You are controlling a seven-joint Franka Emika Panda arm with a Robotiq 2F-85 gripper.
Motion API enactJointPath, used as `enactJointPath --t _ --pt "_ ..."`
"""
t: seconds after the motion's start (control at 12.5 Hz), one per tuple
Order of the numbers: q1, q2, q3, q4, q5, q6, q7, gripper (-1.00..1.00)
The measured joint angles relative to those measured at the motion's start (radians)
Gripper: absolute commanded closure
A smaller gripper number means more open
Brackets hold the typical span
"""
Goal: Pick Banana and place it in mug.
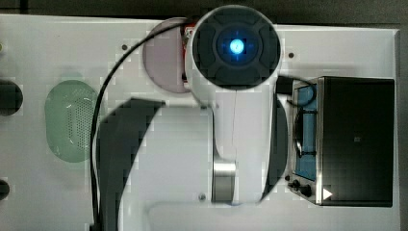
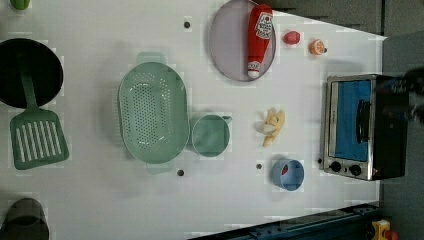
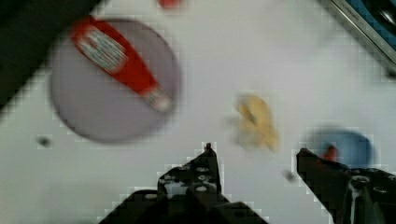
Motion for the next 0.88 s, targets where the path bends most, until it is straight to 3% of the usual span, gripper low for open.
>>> enactJointPath --t 0.16,0.24,0.56,0.88 --pt "-0.056 -0.145 0.041 -0.146 0.003 -0.121 0.000 -0.68" --pt "-0.062 -0.231 0.036 -0.187 0.003 -0.144 0.000 -1.00" --pt "-0.079 -0.342 0.021 -0.170 -0.001 -0.062 -0.013 -1.00" --pt "-0.067 -0.253 0.028 -0.322 0.038 0.094 -0.015 -1.00"
